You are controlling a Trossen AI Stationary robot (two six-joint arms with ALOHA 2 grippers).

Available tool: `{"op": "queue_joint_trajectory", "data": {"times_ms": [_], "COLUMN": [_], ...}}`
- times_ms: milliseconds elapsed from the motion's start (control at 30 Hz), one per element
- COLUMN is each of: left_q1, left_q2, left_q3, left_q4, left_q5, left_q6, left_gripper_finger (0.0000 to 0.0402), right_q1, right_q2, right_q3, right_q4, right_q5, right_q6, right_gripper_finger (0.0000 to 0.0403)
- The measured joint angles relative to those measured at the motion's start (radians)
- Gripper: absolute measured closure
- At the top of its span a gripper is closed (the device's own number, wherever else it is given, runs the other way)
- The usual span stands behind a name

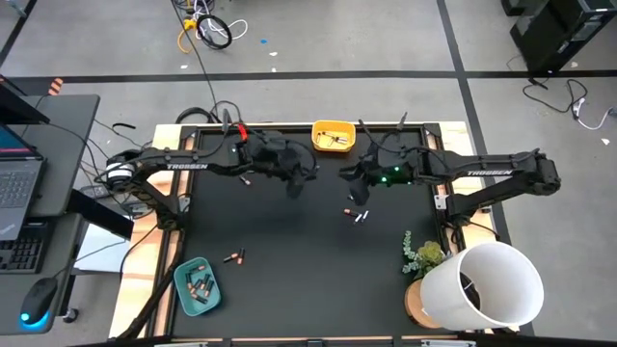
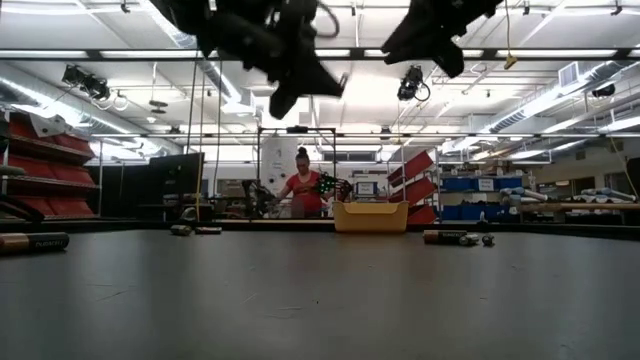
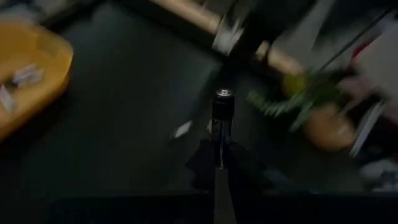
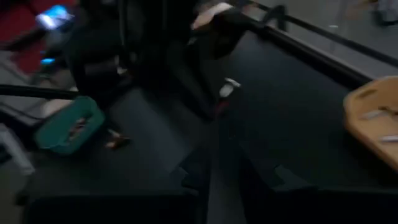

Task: Sort batteries
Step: Put the silver battery into the yellow bin

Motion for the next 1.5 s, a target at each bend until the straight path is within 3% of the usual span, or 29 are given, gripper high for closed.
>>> {"op": "queue_joint_trajectory", "data": {"times_ms": [200, 433, 633, 800, 1233, 1500], "left_q1": [-0.01, -0.029, -0.053, -0.078, -0.11, -0.132], "left_q2": [0.0, 0.0, 0.0, 0.0, 0.026, 0.082], "left_q3": [0.097, 0.119, 0.119, 0.119, 0.119, 0.119], "left_q4": [0.025, 0.15, 0.156, 0.164, 0.298, 0.421], "left_q5": [-0.017, -0.084, -0.107, -0.13, -0.133, -0.173], "left_q6": [-0.023, -0.052, -0.053, -0.053, -0.055, -0.098], "left_gripper_finger": [0.037, 0.037, 0.037, 0.037, 0.037, 0.037], "right_q1": [0.0, -0.008, -0.008, -0.015, -0.06, -0.057], "right_q2": [0.0, 0.0, -0.004, -0.017, -0.016, -0.015], "right_q3": [-0.037, -0.038, -0.038, -0.038, -0.038, -0.037], "right_q4": [0.231, 0.261, 0.269, 0.311, 0.374, 0.412], "right_q5": [-0.05, -0.025, 0.058, 0.056, -0.104, -0.083], "right_q6": [-0.041, -0.069, -0.065, -0.062, -0.052, -0.049], "right_gripper_finger": [0.0282, 0.0245, 0.0245, 0.0247, 0.0251, 0.0277]}}
